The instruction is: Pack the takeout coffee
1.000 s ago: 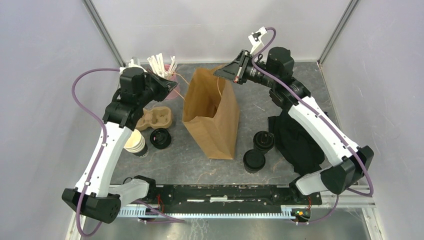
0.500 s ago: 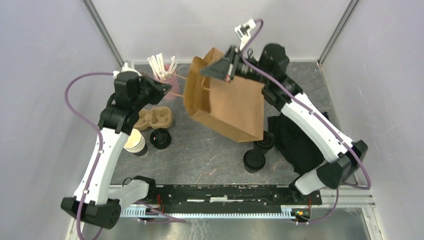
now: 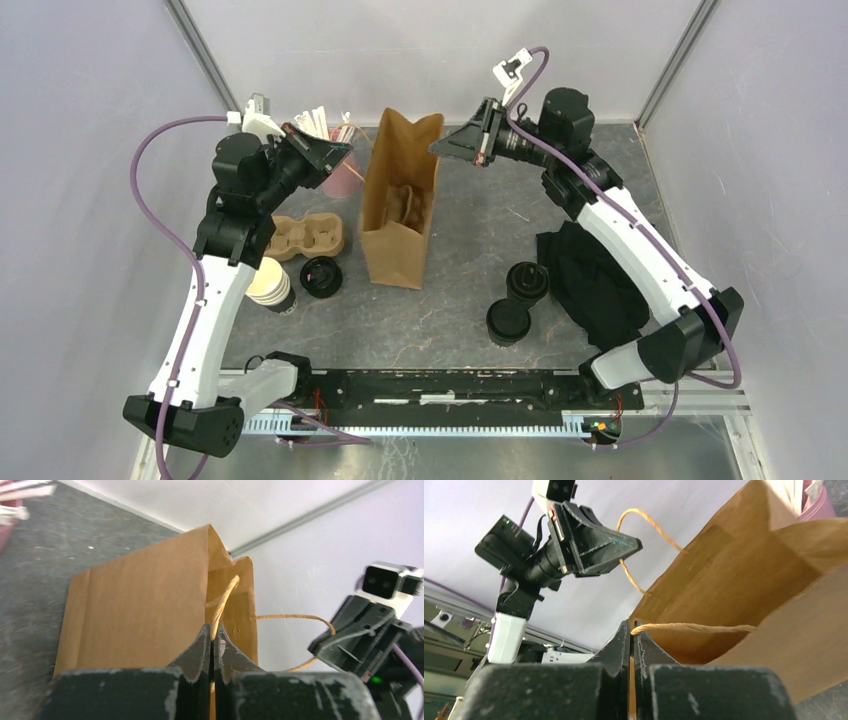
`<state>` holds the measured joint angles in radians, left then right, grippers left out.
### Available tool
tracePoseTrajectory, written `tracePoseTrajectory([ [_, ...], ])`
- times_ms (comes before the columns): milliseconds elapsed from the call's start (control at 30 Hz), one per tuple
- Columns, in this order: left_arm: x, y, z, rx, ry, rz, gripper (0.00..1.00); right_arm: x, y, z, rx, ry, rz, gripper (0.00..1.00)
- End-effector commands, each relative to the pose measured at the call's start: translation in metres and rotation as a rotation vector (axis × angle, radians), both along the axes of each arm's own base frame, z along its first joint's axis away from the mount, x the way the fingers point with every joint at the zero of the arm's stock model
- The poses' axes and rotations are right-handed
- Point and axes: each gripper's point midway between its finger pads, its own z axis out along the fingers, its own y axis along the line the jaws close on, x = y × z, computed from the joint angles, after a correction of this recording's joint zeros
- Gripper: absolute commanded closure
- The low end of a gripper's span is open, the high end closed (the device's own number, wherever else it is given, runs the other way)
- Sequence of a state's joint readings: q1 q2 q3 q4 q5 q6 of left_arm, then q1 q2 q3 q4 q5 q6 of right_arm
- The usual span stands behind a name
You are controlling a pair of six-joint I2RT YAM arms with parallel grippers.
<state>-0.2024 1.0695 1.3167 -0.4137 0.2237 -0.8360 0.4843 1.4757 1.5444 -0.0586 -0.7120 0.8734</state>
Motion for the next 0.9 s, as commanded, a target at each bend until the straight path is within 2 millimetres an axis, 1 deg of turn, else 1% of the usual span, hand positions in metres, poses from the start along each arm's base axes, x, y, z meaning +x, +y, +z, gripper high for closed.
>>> tracePoseTrajectory([
  [0, -0.017, -0.023, 0.023, -0.007, -0.157, -0.179, 0.98, -0.033, -0.010, 0.004, 0.028, -0.095, 0.059, 1.00],
  [67, -0.023, -0.028, 0.016, -0.010, -0.157, -0.225, 0.98, -0.047, -0.014, -0.019, 0.007, -0.075, 0.080, 1.00],
  [100, -0.026, -0.031, 0.012, -0.015, -0.158, -0.247, 0.98, -0.053, -0.018, -0.035, -0.012, -0.051, 0.082, 1.00],
  [200, -0.032, -0.038, -0.003, -0.031, -0.132, -0.301, 0.98, -0.073, -0.026, -0.076, -0.073, -0.018, 0.091, 0.97],
  [233, -0.034, -0.040, -0.004, -0.033, -0.132, -0.315, 0.98, -0.078, -0.030, -0.087, -0.101, -0.017, 0.091, 0.97],
  [267, -0.041, -0.047, -0.007, -0.051, -0.130, -0.373, 0.98, -0.088, -0.034, -0.099, -0.134, -0.036, 0.109, 0.96],
  [300, -0.046, -0.051, -0.003, -0.062, -0.152, -0.410, 0.98, -0.095, -0.036, -0.104, -0.146, -0.063, 0.126, 0.96],
  [367, -0.061, -0.063, 0.003, -0.100, -0.190, -0.522, 0.98, -0.106, -0.040, -0.113, -0.155, -0.107, 0.152, 0.94],
  [433, -0.075, -0.070, 0.011, -0.123, -0.235, -0.614, 0.98, -0.114, -0.042, -0.114, -0.148, -0.136, 0.170, 0.94],
  [467, -0.079, -0.073, 0.011, -0.121, -0.238, -0.649, 0.98, -0.116, -0.042, -0.114, -0.146, -0.148, 0.178, 0.94],
  [500, -0.080, -0.074, 0.010, -0.106, -0.235, -0.670, 0.98, -0.117, -0.043, -0.116, -0.148, -0.157, 0.177, 0.94],
  [567, -0.081, -0.077, 0.006, -0.071, -0.232, -0.702, 0.98, -0.121, -0.046, -0.132, -0.174, -0.157, 0.179, 0.96],
  [633, -0.078, -0.081, 0.001, -0.083, -0.203, -0.736, 0.98, -0.129, -0.051, -0.156, -0.213, -0.159, 0.184, 0.97],
  [733, -0.072, -0.093, 0.003, -0.115, -0.179, -0.777, 0.98, -0.142, -0.058, -0.188, -0.268, -0.119, 0.218, 0.97],
  [767, -0.071, -0.099, 0.005, -0.124, -0.170, -0.794, 0.98, -0.147, -0.060, -0.195, -0.279, -0.105, 0.231, 0.98],
  [800, -0.070, -0.106, 0.004, -0.128, -0.158, -0.812, 0.98, -0.151, -0.061, -0.200, -0.284, -0.094, 0.242, 0.98],
  [867, -0.067, -0.116, -0.002, -0.127, -0.114, -0.831, 0.98, -0.154, -0.063, -0.202, -0.292, -0.092, 0.250, 0.98],
])
